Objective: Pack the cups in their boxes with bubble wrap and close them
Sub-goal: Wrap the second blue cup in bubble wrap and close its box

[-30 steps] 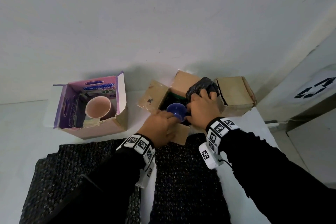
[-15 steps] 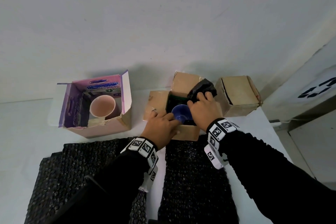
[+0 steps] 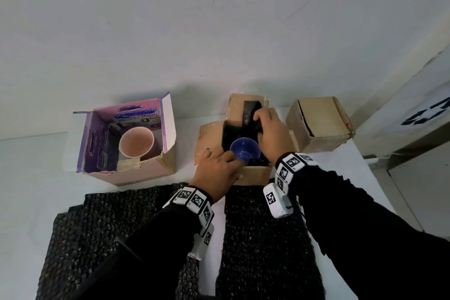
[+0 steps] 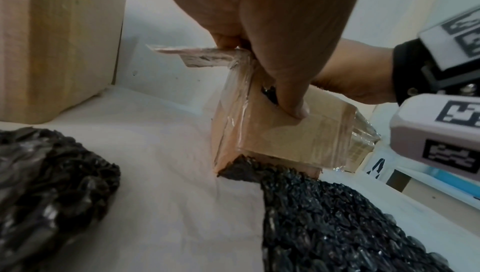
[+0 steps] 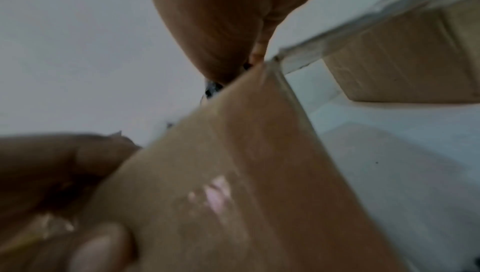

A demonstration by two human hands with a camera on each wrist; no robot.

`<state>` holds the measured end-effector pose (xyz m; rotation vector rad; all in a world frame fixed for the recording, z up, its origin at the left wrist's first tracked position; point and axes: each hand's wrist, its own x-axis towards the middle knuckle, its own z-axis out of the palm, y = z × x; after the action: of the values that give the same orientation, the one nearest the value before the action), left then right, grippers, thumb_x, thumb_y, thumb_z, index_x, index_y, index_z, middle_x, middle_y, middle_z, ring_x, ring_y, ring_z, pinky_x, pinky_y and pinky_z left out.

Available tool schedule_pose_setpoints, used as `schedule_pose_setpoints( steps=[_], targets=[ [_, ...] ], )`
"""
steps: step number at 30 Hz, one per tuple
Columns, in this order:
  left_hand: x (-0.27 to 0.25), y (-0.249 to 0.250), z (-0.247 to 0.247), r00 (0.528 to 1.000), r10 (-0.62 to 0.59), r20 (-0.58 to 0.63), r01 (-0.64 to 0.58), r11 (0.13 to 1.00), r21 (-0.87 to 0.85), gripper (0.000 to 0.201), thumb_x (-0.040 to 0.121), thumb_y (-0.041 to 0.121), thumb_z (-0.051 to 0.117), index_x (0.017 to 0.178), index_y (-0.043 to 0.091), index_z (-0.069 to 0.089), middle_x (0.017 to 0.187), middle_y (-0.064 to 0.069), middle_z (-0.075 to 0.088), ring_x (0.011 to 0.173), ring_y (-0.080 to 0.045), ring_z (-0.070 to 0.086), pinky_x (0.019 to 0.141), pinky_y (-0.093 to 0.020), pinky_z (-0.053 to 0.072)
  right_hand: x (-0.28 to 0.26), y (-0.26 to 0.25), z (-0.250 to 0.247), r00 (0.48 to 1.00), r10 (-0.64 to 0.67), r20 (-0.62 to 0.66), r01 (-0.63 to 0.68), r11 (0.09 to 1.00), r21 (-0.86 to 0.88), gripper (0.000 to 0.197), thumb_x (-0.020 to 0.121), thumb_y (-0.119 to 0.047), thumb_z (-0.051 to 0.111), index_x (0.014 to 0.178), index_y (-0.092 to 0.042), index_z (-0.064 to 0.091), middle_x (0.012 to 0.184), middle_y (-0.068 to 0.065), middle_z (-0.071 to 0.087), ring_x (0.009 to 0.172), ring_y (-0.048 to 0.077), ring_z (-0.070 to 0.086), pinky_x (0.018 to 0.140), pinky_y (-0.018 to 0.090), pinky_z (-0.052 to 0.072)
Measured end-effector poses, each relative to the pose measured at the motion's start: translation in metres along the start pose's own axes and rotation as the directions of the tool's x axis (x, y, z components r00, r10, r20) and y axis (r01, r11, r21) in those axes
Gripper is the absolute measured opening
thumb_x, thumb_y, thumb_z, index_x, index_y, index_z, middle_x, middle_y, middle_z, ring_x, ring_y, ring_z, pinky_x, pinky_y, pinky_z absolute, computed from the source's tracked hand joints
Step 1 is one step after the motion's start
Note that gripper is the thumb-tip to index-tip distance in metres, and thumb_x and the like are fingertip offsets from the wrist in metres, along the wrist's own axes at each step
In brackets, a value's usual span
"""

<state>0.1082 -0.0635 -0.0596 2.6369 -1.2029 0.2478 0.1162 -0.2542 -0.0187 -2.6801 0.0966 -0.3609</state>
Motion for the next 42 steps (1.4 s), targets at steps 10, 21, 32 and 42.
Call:
schedule_pose_setpoints(
  steps=[10, 21, 32, 42],
  targets=[
    [0.001, -0.003, 0.01, 0.999, 0.02, -0.024, -0.02, 1.0, 0.003, 0.03, 0.079, 0.045, 0.045, 0.092, 0.03, 0.067, 0.087, 0.007, 0.06, 0.08, -0.021, 0.054, 0.073, -0.035, 0.032, 0.014, 0.002, 0.021, 0.898, -0.204, 0.39, 0.319, 0.912, -0.258, 0.049, 0.091, -0.016, 0.052, 0.138, -0.021, 0.04, 0.116, 0.008, 0.062, 0.103, 0.029, 0.059, 0.077, 0.038, 0.045],
    [0.014, -0.02, -0.013, 0.998, -0.043, -0.043, 0.025, 0.935, -0.353, 0.03, 0.091, 0.04, 0.049, 0.1, 0.023, 0.071, 0.087, 0.005, 0.067, 0.081, -0.015, 0.055, 0.075, -0.035, 0.048, 0.016, 0.007, 0.022, 0.932, -0.304, 0.198, 0.342, 0.92, -0.193, 0.022, 0.075, -0.006, 0.063, 0.096, -0.011, 0.061, 0.096, 0.01, 0.063, 0.086, 0.032, 0.058, 0.072, 0.038, 0.043],
    [0.059, -0.021, -0.013, 0.941, -0.175, 0.288, 0.102, 0.963, 0.251, 0.067, 0.083, 0.037, 0.037, 0.147, 0.018, 0.032, 0.138, 0.006, 0.049, 0.133, -0.022, 0.028, 0.104, -0.051, 0.014, 0.008, 0.013, 0.014, 0.88, -0.28, 0.383, 0.416, 0.844, -0.339, 0.034, 0.079, -0.015, 0.058, 0.113, -0.015, 0.056, 0.094, 0.001, 0.07, 0.096, 0.025, 0.063, 0.117, 0.044, 0.013],
    [0.065, -0.018, -0.02, 0.908, -0.218, 0.358, 0.065, 0.917, 0.393, 0.05, 0.084, 0.042, 0.03, 0.109, 0.022, 0.068, 0.122, 0.005, 0.058, 0.145, -0.031, 0.011, 0.107, -0.063, -0.02, 0.005, 0.019, 0.016, 0.959, -0.116, 0.257, 0.24, 0.815, -0.528, 0.021, 0.072, -0.016, 0.055, 0.092, -0.02, 0.059, 0.087, 0.0, 0.066, 0.109, 0.027, 0.044, 0.087, 0.042, 0.018]
  ],
)
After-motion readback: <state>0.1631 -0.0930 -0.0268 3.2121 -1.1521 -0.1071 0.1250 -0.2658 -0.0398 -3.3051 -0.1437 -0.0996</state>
